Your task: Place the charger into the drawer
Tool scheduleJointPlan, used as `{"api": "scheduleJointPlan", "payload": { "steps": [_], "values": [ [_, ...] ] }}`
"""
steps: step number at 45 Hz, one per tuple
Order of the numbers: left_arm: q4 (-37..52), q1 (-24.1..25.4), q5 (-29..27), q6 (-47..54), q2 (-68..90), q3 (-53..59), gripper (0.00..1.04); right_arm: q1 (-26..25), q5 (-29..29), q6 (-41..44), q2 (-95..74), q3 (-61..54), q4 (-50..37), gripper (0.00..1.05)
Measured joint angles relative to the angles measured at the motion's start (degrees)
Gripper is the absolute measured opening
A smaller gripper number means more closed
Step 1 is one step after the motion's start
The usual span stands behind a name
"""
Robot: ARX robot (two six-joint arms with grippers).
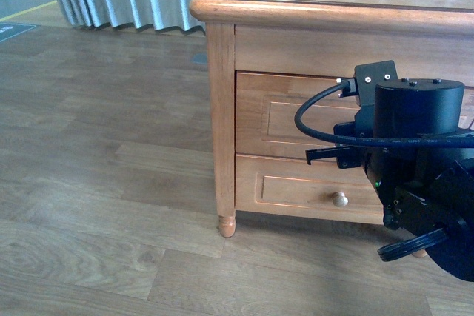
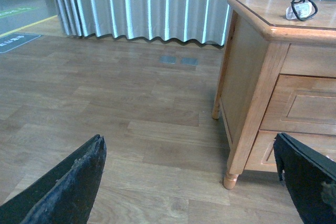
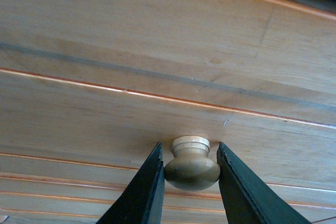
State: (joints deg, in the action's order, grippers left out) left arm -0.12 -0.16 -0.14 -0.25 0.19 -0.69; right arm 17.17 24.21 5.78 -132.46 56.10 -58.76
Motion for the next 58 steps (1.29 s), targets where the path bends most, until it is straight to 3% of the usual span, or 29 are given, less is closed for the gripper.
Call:
{"api": "scheduleJointPlan", "payload": {
  "steps": [17, 58],
  "values": [
    [0.00, 0.00, 0.00, 0.00, 0.00, 0.00, 0.99, -0.07, -0.33, -0.04, -0.09, -0.46, -0.59, 0.24],
    [0.00, 0.00, 0.00, 0.00, 0.00, 0.00, 0.99, -4.00, -16.02, -3.48, 11.96, -24.65, -9.16, 0.23]
  ]
}}
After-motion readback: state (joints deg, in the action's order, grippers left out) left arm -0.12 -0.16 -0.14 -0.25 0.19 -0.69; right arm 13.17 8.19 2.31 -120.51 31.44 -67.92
